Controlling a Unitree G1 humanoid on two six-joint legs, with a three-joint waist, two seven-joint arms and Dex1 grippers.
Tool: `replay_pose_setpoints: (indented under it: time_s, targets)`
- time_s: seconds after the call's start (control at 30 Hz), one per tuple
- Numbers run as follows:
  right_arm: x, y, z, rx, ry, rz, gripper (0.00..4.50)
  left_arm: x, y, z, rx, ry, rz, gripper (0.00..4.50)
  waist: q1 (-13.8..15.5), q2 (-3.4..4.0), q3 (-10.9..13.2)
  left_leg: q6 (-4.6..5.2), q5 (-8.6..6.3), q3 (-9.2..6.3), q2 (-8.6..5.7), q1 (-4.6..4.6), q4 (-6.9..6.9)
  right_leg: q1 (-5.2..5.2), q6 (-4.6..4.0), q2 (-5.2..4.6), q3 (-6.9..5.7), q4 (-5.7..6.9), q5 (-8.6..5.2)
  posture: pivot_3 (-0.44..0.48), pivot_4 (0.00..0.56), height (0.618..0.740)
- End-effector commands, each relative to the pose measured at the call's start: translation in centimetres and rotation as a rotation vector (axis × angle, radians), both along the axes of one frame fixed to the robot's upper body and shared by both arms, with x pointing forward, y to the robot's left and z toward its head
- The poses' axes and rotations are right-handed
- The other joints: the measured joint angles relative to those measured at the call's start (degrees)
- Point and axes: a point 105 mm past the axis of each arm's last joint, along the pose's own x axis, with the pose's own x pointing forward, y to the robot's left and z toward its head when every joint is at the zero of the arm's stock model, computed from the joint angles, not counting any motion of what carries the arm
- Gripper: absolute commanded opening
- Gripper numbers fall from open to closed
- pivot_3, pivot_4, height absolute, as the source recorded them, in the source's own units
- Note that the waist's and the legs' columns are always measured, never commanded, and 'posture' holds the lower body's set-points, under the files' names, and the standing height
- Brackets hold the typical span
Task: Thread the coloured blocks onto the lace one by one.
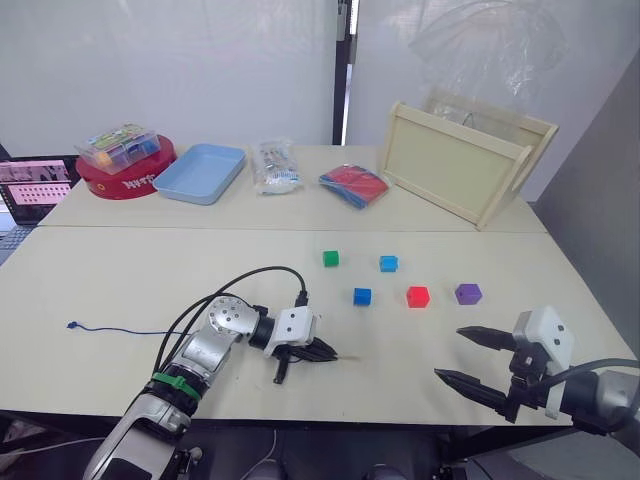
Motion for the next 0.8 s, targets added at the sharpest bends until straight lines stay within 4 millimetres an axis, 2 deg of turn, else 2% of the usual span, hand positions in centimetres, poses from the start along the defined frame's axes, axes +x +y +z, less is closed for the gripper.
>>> replay_pose_setpoints:
  time_s: [0.03, 0.17, 0.3, 0.4, 0.67, 0.8]
  targets:
    - [0.0, 0.0, 0.6, 0.007, -0.019, -0.004, 4.50, 0.4, 0.2, 1.3, -0.055, -0.014, 0.024, 0.02, -0.1, 0.00, 0.0, 0.00, 0.00, 0.00, 0.00, 0.00, 0.00, 0.00, 0.00, 0.00, 0.00, 0.00, 0.00, 0.000, 0.150, 0.740]
    - [0.0, -0.2, 0.7, 0.042, -0.023, -0.049, 4.50, 0.6, 0.4, 3.0, -0.126, -0.013, 0.051, 0.02, -0.1, 0.00, 0.0, 0.00, 0.00, 0.00, 0.01, 0.00, 0.00, 0.00, 0.00, 0.00, 0.00, 0.00, 0.00, 0.000, 0.150, 0.740]
    - [1.6, -1.8, 1.0, 0.071, -0.153, -0.241, 4.50, 0.5, 0.7, 5.4, -0.208, -0.008, 0.073, 0.02, -0.2, -0.02, 0.0, 0.00, 0.00, -0.02, 0.01, -0.01, 0.00, -0.01, 0.00, 0.00, -0.01, 0.00, 0.00, 0.000, 0.150, 0.740]
    - [3.3, -3.3, -0.2, 0.087, -0.191, -0.400, 4.50, 0.1, 0.8, 6.5, -0.236, -0.001, 0.070, 0.02, -0.4, -0.03, 0.0, -0.01, 0.00, -0.02, 0.02, 0.03, -0.02, -0.01, 0.00, 0.00, 0.01, 0.01, 0.00, 0.000, 0.150, 0.740]
    - [7.0, -5.5, -1.1, 0.102, -0.259, -0.591, 4.50, -0.5, 1.7, 6.1, -0.157, -0.004, 0.098, 0.02, -0.5, 0.03, 0.0, -0.01, 0.01, -0.01, 0.01, 0.06, -0.04, -0.06, -0.01, 0.01, 0.06, 0.05, 0.00, 0.000, 0.150, 0.740]
    - [8.8, -5.7, -1.4, 0.125, -0.259, -0.609, 4.50, -0.7, 2.0, 6.0, -0.143, -0.005, 0.114, 0.02, -0.5, 0.03, 0.0, -0.01, 0.01, 0.00, 0.01, 0.05, -0.06, -0.06, -0.01, 0.01, 0.06, 0.05, 0.00, 0.000, 0.150, 0.740]
